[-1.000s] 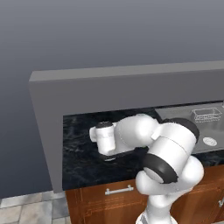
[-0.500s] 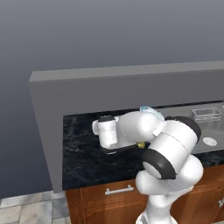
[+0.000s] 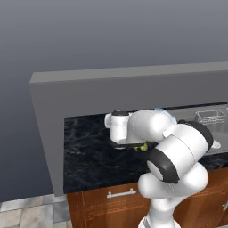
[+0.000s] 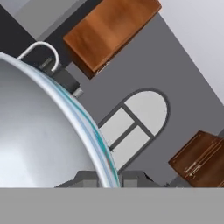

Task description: Dump the broccoli and mango from the bowl so the bowl can be washed. Place the bowl in the sink after clearing the leftovers.

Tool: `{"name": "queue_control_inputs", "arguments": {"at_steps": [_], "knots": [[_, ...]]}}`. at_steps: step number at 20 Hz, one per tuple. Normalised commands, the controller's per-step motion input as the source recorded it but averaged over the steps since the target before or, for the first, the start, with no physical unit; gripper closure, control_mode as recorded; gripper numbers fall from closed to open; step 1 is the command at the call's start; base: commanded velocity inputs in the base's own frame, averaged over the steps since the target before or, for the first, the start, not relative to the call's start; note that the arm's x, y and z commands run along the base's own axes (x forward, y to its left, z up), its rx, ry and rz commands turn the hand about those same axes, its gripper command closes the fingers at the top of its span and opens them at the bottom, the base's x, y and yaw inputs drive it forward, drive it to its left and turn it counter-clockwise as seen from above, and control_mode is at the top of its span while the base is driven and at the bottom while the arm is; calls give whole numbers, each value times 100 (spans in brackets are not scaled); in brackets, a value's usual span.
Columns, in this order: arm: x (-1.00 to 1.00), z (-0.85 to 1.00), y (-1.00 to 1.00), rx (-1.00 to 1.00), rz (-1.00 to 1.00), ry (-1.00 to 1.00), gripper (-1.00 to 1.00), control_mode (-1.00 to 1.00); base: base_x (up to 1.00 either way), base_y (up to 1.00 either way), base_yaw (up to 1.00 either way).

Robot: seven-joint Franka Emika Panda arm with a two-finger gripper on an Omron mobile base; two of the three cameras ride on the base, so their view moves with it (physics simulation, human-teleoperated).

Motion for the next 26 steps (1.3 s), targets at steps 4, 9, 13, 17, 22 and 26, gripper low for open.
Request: {"name": "queue_control_inputs", "arguments": {"at_steps": [4,9,13,17,22,26], "knots": [[-31,22,-100,41,-18,0,100,-100,0,0,0],[-23,45,-100,47,-12,-1,100,-100,0,0,0],[-16,38,-100,52,-7,-7,100,-100,0,0,0],[-12,-9,-100,56,-7,-10,100,-100,0,0,0],[-6,-67,-92,52,-11,-25,100,-100,0,0,0],[-1,-15,-26,21,-4,-21,100,-100,0,0,0]]}}
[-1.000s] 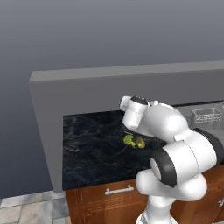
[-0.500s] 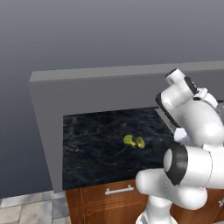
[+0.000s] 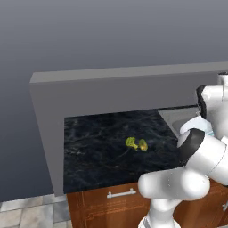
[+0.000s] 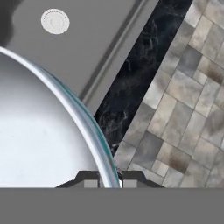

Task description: Dump the broccoli and mango from the bowl so the bowl can be washed. Place the bowl in the sink after clearing the leftovers.

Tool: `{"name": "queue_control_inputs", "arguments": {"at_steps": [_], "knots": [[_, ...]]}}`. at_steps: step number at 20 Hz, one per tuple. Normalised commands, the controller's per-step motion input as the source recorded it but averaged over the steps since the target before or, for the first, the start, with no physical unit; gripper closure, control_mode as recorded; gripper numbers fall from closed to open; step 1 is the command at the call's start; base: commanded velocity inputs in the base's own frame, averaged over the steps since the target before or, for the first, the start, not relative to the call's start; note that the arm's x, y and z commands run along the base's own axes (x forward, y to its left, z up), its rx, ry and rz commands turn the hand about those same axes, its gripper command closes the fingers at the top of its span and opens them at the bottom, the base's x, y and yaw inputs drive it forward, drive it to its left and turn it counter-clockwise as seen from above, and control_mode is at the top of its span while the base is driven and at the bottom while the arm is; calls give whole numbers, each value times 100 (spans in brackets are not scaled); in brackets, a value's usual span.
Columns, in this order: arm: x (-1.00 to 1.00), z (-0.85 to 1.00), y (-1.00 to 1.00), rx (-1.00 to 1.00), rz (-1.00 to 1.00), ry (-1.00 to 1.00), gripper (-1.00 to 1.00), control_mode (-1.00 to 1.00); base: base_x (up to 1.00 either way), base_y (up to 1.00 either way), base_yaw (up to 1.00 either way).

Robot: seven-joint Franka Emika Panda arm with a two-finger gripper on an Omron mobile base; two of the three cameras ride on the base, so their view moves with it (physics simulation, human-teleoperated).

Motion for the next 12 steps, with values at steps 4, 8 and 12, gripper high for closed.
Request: {"name": "queue_control_inputs", "arguments": {"at_steps": [4,8,12], "knots": [[0,0,0,1,0,0,100,-100,0,0,0],[0,-16,-21,4,-22,-3,100,-100,0,0,0],[0,-48,-28,20,-54,-11,100,-100,0,0,0]]}}
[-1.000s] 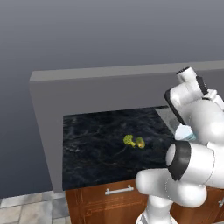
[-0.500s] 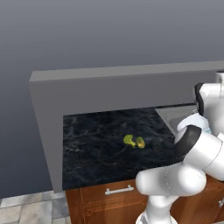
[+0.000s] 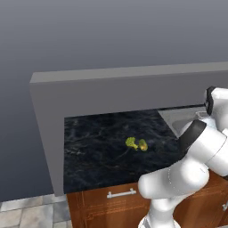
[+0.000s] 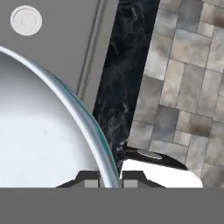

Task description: Dump the broccoli and mango from the bowl so the bowl can be washed. Place the bowl in the sink after clearing the leftovers.

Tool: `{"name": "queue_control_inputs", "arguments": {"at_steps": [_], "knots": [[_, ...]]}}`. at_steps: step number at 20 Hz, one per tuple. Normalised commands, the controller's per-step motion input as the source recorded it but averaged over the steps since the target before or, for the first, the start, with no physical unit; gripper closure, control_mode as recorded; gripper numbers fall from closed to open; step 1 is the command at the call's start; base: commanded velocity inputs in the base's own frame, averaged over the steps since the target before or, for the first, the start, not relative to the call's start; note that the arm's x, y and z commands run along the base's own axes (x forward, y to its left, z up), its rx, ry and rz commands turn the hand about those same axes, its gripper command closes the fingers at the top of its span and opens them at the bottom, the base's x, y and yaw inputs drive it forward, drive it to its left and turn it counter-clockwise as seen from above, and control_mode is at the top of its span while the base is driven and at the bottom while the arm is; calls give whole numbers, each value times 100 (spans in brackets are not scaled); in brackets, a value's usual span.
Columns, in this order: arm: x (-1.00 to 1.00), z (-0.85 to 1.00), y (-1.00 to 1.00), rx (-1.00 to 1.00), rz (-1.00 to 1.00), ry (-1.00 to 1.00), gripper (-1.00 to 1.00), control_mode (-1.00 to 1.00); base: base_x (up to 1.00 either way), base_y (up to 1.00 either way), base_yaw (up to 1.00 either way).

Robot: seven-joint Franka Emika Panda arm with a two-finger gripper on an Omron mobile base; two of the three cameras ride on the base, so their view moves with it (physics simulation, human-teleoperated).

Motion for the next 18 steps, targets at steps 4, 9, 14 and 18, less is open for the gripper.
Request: {"name": "queue_control_inputs", "arguments": {"at_steps": [4,9,14,18], "knots": [[4,-40,-5,22,-64,-15,100,-100,0,0,0],[18,-10,1,9,-73,-26,100,-100,0,0,0],[53,-12,10,-9,-71,-15,100,-100,0,0,0],[73,-28,3,-7,-65,0,100,-100,0,0,0]]}}
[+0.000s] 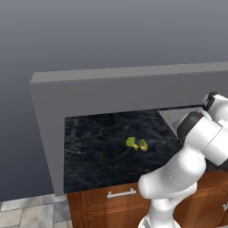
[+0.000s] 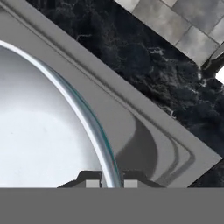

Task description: Dump the broccoli and mango from the bowl so the bowl can be washed. Place the bowl in the sink after clearing the leftovers.

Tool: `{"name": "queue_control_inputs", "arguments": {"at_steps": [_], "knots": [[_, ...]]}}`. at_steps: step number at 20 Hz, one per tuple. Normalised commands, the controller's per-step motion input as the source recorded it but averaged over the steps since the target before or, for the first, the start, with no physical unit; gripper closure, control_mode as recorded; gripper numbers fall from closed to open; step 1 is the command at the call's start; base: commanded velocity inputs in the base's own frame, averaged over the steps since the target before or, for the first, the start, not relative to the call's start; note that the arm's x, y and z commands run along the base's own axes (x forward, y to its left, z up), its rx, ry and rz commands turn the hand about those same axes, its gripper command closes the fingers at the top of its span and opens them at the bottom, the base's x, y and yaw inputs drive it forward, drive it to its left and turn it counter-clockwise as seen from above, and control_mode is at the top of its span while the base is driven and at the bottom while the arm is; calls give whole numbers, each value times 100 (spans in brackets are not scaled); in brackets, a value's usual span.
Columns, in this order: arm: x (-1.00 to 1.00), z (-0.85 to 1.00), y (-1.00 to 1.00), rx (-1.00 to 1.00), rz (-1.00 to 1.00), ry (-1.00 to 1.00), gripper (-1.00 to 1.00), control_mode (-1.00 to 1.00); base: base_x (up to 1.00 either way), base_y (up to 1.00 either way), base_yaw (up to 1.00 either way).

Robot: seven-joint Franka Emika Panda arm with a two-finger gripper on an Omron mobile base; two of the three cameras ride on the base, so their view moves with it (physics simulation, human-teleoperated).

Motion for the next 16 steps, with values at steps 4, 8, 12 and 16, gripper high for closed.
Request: {"name": "queue_control_inputs", "arguments": {"at_steps": [4,8,12,16], "knots": [[30,-14,0,0,-21,11,100,-100,0,0,0],[39,-33,-3,0,-33,15,100,-100,0,0,0],[18,-20,-19,0,-43,11,100,-100,0,0,0],[9,-3,-26,1,-10,10,100,-100,0,0,0]]}}
